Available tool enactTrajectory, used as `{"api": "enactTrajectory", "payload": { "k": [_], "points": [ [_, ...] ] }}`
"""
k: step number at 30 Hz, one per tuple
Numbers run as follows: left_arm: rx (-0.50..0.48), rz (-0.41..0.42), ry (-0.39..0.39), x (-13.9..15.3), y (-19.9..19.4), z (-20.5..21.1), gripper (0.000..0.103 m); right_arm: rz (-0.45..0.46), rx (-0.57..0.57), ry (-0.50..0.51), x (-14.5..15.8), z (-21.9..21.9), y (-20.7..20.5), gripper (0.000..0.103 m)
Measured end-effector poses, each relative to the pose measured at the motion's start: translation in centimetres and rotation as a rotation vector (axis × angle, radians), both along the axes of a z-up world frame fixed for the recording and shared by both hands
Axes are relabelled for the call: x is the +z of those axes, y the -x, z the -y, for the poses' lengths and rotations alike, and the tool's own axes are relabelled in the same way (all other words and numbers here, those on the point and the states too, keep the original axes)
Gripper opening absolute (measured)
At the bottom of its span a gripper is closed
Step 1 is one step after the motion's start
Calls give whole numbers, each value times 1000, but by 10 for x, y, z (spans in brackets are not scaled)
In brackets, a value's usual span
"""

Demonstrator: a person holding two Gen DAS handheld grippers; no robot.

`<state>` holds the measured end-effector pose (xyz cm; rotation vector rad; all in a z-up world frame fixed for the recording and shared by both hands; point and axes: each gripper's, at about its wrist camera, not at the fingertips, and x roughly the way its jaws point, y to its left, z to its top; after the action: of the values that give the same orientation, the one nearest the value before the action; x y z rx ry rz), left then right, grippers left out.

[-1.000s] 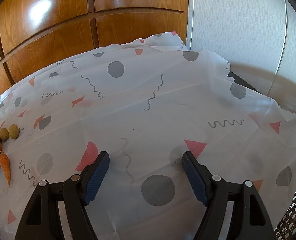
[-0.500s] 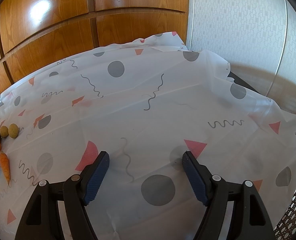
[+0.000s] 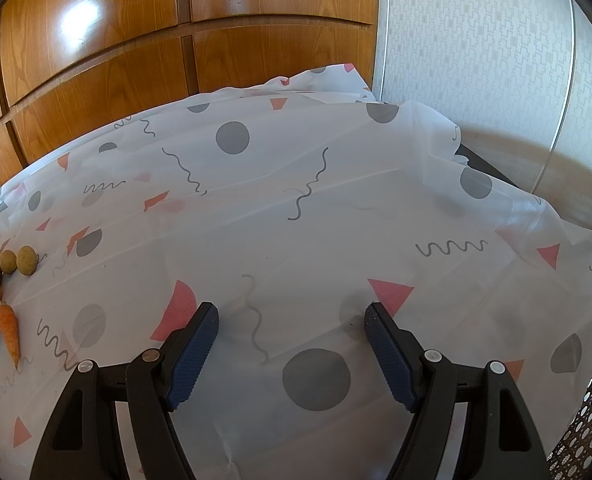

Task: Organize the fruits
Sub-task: 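Carry the dark tea cake with the left gripper into the tray and release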

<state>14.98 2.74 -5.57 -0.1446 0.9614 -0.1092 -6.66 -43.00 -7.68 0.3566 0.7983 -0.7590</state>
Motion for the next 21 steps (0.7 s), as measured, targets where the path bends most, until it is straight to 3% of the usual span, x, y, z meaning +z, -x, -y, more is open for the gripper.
{"api": "enactTrajectory", "payload": {
  "k": [11, 21],
  "points": [
    [38, 48, 15, 16, 28, -13, 40, 1, -2, 6, 0, -1, 0, 77],
    [50, 91, 18, 31, 66, -28, 47, 1, -2, 6, -1, -1, 0, 77]
  ]
}}
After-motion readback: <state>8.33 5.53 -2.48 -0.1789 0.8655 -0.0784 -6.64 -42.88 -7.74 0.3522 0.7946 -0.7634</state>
